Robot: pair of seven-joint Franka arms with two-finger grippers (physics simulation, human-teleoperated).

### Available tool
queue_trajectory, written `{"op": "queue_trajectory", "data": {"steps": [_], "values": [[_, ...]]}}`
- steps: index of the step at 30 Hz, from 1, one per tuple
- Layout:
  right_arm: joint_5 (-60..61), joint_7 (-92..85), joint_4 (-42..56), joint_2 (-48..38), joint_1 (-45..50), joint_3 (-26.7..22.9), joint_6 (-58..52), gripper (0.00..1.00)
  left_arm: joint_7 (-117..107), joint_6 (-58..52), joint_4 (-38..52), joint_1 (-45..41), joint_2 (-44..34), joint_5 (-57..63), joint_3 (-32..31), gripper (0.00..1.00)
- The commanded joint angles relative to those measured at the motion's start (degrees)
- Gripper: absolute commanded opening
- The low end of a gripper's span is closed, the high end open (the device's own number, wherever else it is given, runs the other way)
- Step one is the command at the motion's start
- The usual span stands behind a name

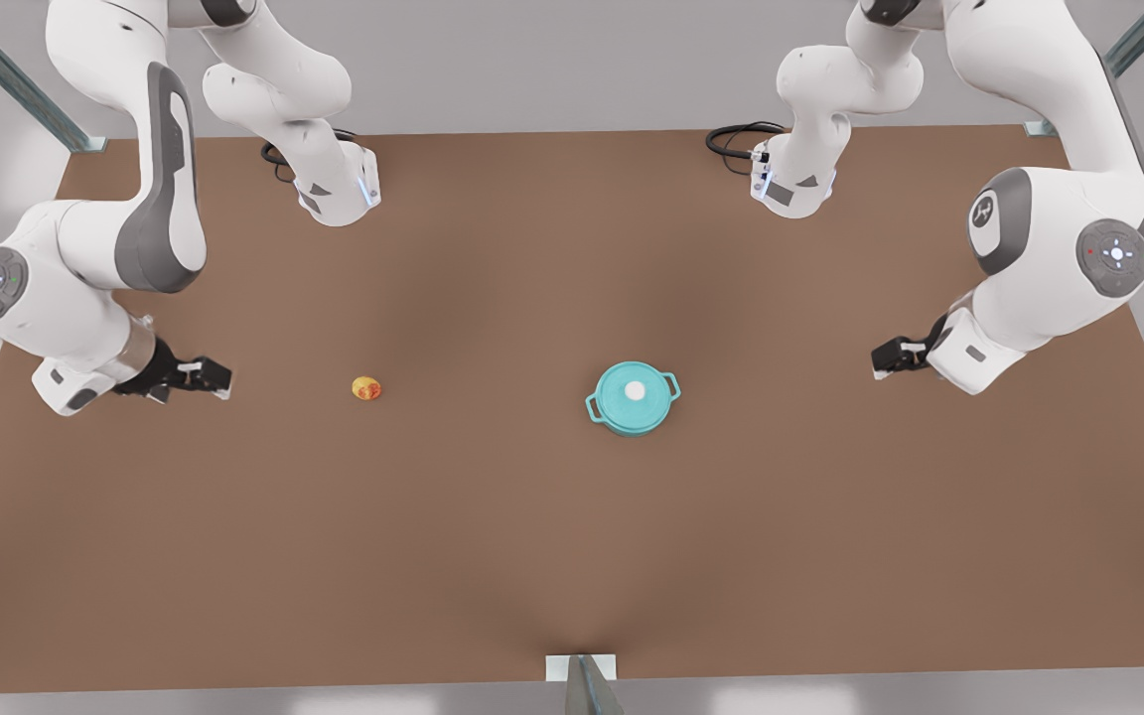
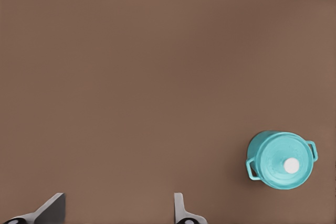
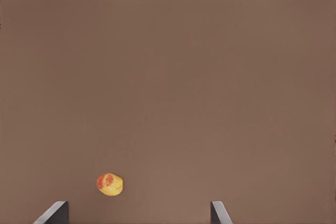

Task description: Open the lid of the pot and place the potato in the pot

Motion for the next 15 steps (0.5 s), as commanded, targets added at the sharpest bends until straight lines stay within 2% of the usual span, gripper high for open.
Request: {"op": "queue_trajectory", "data": {"steps": [1,4,8,9,10,11,13,15], "values": [[-0.11,-3.41,0.02,-0.01,0.06,-0.02,5.30,1.00,0.07,2.78,0.08,0.06,-0.03,-0.46,0.02,1.00],[-0.20,-4.11,0.02,-0.01,0.67,0.50,5.04,1.00,-0.46,2.78,0.25,-1.87,0.23,-0.38,-0.16,1.00],[-3.10,-3.85,4.24,-0.10,10.34,2.52,-1.29,1.00,-8.80,3.14,1.04,-14.34,3.83,3.84,-0.25,1.00],[-3.45,-5.25,4.15,-0.10,12.28,2.44,-1.90,1.00,-12.32,3.14,3.15,-16.19,6.03,3.75,-0.25,1.00],[-3.19,-6.22,3.89,-0.10,14.83,2.70,-4.27,1.00,-20.05,3.14,11.85,-19.62,12.53,3.75,-0.60,1.00],[-2.92,-9.37,3.36,-0.01,15.53,2.96,-4.72,0.98,-26.99,3.14,12.74,-22.96,13.77,3.06,-0.60,1.00],[-3.27,-12.90,0.73,0.34,16.49,3.14,-3.23,0.98,-32.54,4.63,12.47,-26.83,16.05,1.56,-3.15,1.00],[-3.63,-14.13,-11.66,-1.86,17.91,3.14,8.46,1.00,-43.88,9.46,12.21,-27.98,20.10,1.47,-6.66,1.00]]}}
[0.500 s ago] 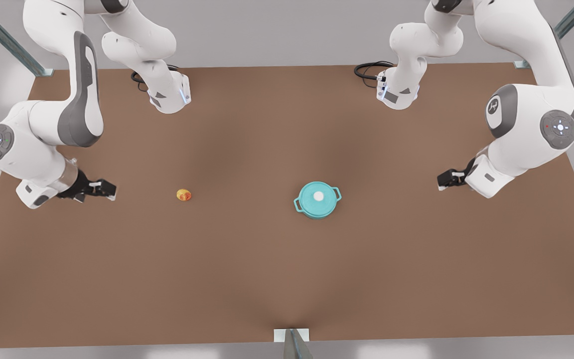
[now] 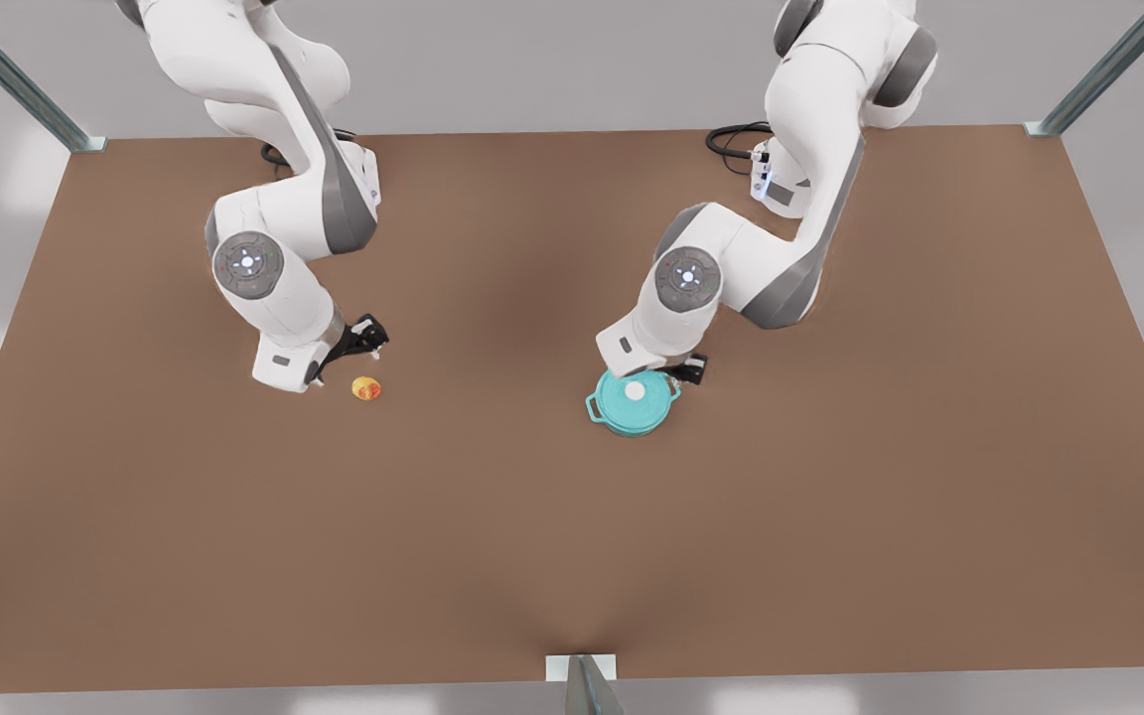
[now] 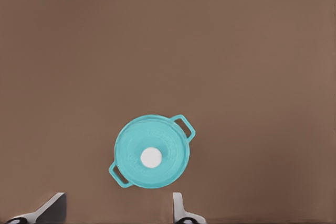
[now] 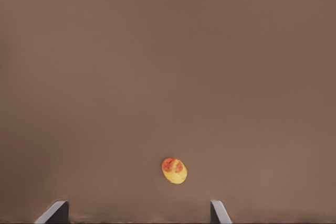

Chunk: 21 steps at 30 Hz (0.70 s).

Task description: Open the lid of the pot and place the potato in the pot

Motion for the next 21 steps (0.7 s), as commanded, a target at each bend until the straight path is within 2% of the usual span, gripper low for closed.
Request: {"op": "queue_trajectory", "data": {"steps": [1,4,10,13,17,21], "values": [[-2.03,-9.58,-5.51,-0.72,-0.41,0.01,8.63,1.00,-32.66,5.37,0.03,-0.32,1.67,-1.52,-1.14,1.00],[-2.03,-12.22,-15.45,-0.45,-1.91,-0.78,19.79,1.00,-27.31,6.34,0.03,0.73,5.72,3.05,-0.70,1.00],[-3.88,-11.78,-17.12,6.93,-4.81,-0.95,33.59,1.00,-22.82,8.63,-1.81,2.84,7.91,5.34,-0.79,1.00],[-3.35,-11.95,-17.65,9.92,-4.98,-1.04,36.14,1.00,-27.57,16.71,-8.58,1.35,7.12,6.13,-0.96,1.00],[-3.26,-22.32,-20.72,9.04,-4.90,-0.95,36.40,1.00,-27.83,20.14,-12.80,1.17,6.33,6.21,-0.96,1.00],[-3.26,-25.48,-22.74,9.04,-4.81,-0.78,36.32,1.00,-28.09,21.02,-14.21,0.73,6.16,6.21,-0.96,1.00]]}}
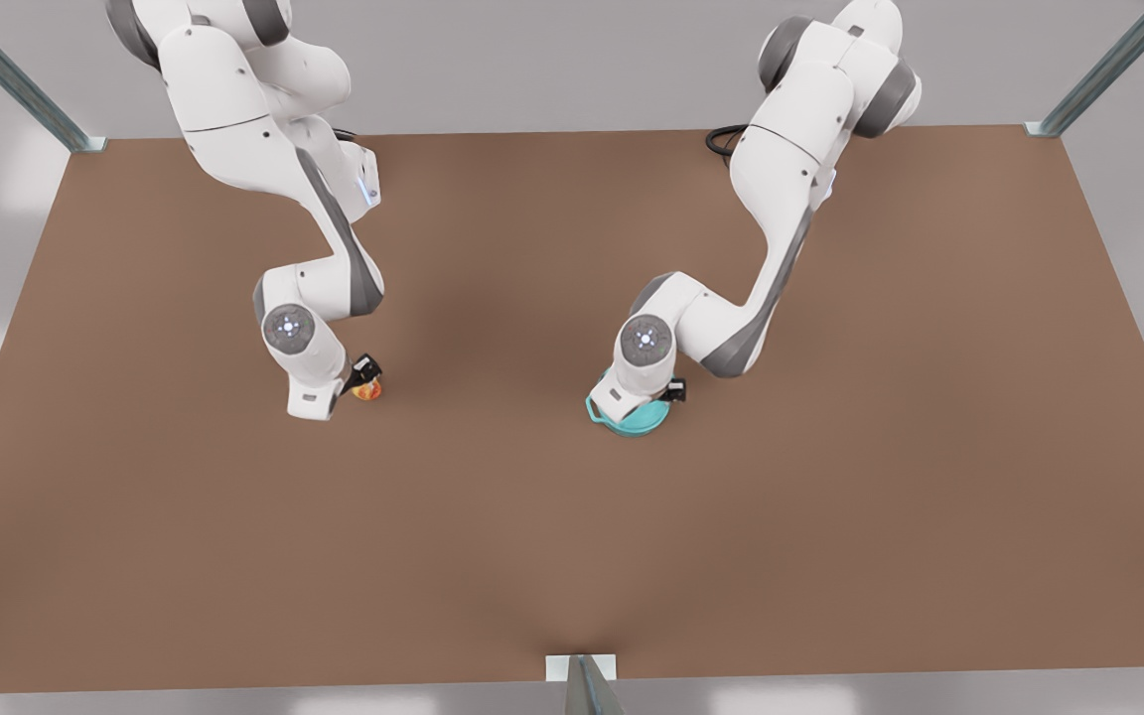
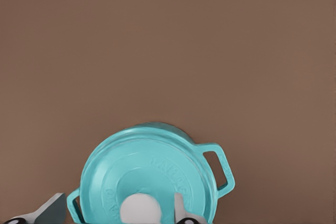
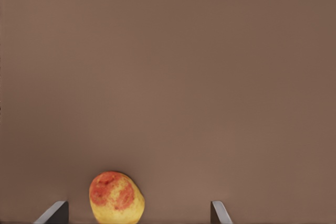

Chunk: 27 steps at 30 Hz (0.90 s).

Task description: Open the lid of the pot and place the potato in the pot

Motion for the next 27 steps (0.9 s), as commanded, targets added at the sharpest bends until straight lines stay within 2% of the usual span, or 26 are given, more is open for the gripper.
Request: {"op": "queue_trajectory", "data": {"steps": [1,12,25,27], "values": [[0.13,-14.27,-0.59,-0.18,0.02,0.10,2.24,1.00,-10.36,3.75,-0.28,-0.33,-0.11,0.18,-0.06,1.00],[0.13,-14.80,-2.35,4.57,0.02,0.19,4.88,1.00,-12.39,6.04,-3.97,-1.74,-0.64,0.18,-0.06,1.00],[0.13,-15.50,-5.69,5.27,-0.16,0.28,7.16,1.00,-13.09,6.13,-5.55,-1.74,-0.11,1.67,0.03,1.00],[0.13,-15.50,-5.69,6.06,-0.16,0.28,8.22,0.97,-13.18,7.18,-5.55,-1.65,0.24,1.67,0.03,1.00]]}}
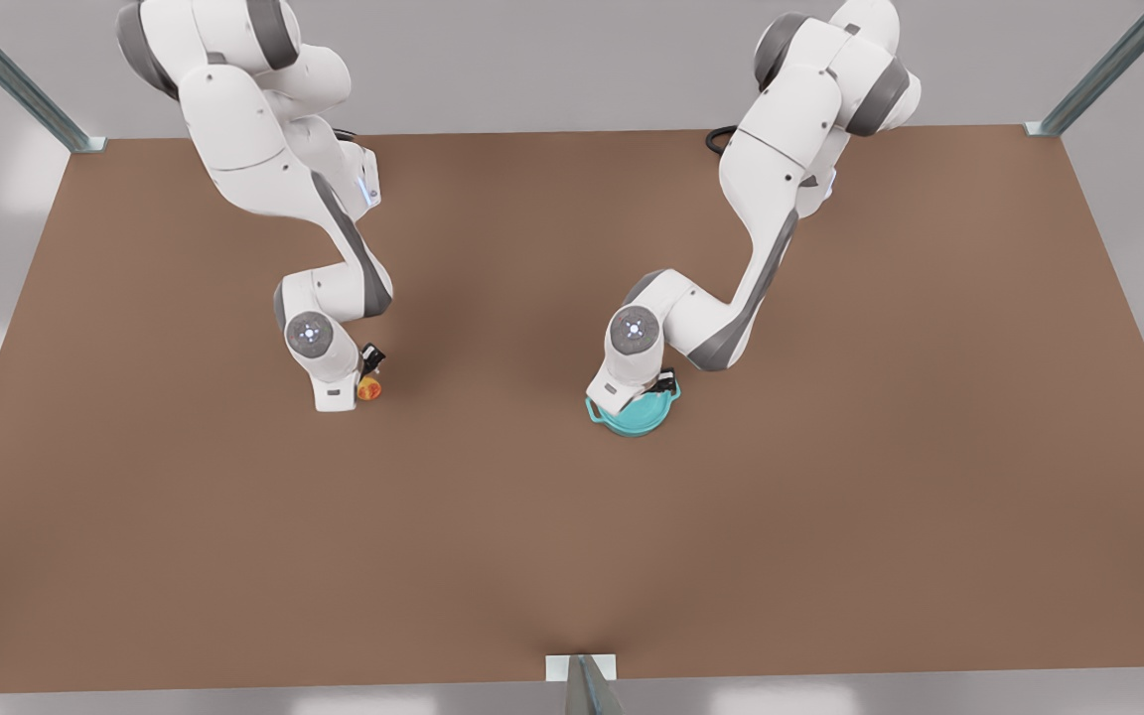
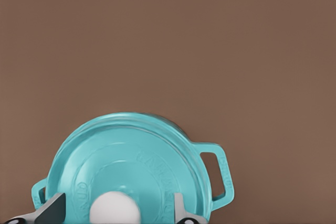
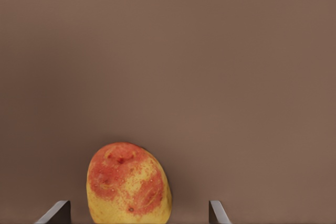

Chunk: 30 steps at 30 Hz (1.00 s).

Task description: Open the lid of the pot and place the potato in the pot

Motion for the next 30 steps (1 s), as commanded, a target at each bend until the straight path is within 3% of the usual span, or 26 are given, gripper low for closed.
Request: {"op": "queue_trajectory", "data": {"steps": [1,3,4,8,10,13,16,18,22,23,24,25,26,28,30], "values": [[0.09,-4.05,0.02,0.32,0.04,0.00,1.27,0.93,-3.41,0.77,0.02,0.05,-0.02,0.22,0.00,0.99],[0.09,-3.97,0.02,0.41,0.04,0.00,1.27,0.87,-3.94,0.68,0.02,0.05,-0.20,0.22,0.00,0.57],[0.09,-3.97,0.02,0.76,0.04,0.00,1.36,0.87,-3.94,0.68,0.02,0.05,-0.20,0.22,0.00,0.45],[0.09,-4.05,0.02,0.15,0.04,0.09,1.01,0.84,-3.94,0.06,0.37,0.05,-0.64,0.22,0.17,0.27],[0.09,-4.14,0.02,-0.91,0.13,0.18,0.57,0.85,-3.94,-0.02,0.63,0.05,-0.73,0.22,0.26,0.27],[0.09,-4.14,0.02,-0.91,0.04,0.70,0.57,0.85,-2.62,-0.02,3.79,0.84,-0.73,0.31,2.72,0.28],[0.09,-4.23,0.02,-0.82,0.04,0.79,0.66,0.84,13.45,0.06,4.59,8.48,-0.29,0.13,3.25,0.28],[0.09,-4.23,0.02,-0.73,0.04,0.79,0.66,0.73,29.10,0.77,4.59,15.95,-0.02,-0.31,3.25,0.28],[0.09,-4.23,0.11,-0.56,0.04,0.79,0.66,0.73,35.79,5.78,7.22,20.88,7.01,-1.10,3.07,0.29],[0.09,-4.23,0.11,-0.47,0.04,0.79,0.74,0.73,35.79,5.78,7.22,20.88,7.10,-1.01,3.07,0.34],[0.09,-4.23,0.20,-0.38,0.04,0.79,0.74,0.73,35.61,5.86,7.22,20.79,7.10,-0.84,2.99,0.46],[0.09,-4.14,0.20,-0.12,0.04,0.79,0.74,0.73,35.53,5.86,7.22,20.88,7.01,-0.84,3.07,0.82],[0.09,-4.14,0.20,-0.12,0.04,0.79,0.74,0.73,35.17,5.78,7.31,20.53,6.83,-0.92,2.99,1.00],[0.09,-4.14,0.28,0.15,0.04,0.79,0.83,0.73,34.83,0.18,8.45,20.62,2.72,-1.10,2.90,1.00],[0.09,-4.14,0.29,0.32,0.04,0.79,0.92,0.68,34.74,-22.25,18.29,20.53,-3.97,-1.10,2.28,1.00]]}}
